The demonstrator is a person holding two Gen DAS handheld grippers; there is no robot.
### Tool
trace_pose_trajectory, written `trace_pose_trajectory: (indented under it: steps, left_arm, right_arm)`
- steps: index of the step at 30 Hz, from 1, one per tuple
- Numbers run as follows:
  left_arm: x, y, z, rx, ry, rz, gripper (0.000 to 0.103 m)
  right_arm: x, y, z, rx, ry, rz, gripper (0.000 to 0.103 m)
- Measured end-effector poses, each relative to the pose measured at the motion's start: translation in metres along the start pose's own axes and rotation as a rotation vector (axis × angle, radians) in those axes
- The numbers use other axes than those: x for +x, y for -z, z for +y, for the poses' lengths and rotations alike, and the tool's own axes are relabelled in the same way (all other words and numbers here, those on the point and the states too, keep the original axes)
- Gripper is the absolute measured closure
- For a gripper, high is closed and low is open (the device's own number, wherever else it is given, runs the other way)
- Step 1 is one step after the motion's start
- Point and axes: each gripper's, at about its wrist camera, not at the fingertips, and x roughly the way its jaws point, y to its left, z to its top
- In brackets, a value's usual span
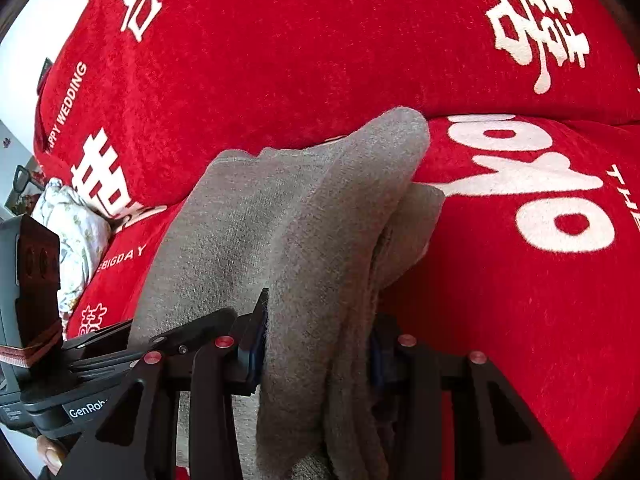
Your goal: Fold small clothes
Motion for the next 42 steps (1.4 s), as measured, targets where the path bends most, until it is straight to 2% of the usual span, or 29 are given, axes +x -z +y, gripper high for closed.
trace_pose_trajectory:
  steps: [17,42]
  left_arm:
    - [-0.040,0.056,0.029,-0.021,0.002,-0.027,0.057]
    - [-0.091,0.125,0.046,-0.022,-0.023,-0.076,0.057]
  right_arm:
    - [-0.012,0.046,0.052,-0.064,0.017,0.004,0.060]
    - [-0.042,0.109,0.097,-0.144,0.011,-0.028,0.060]
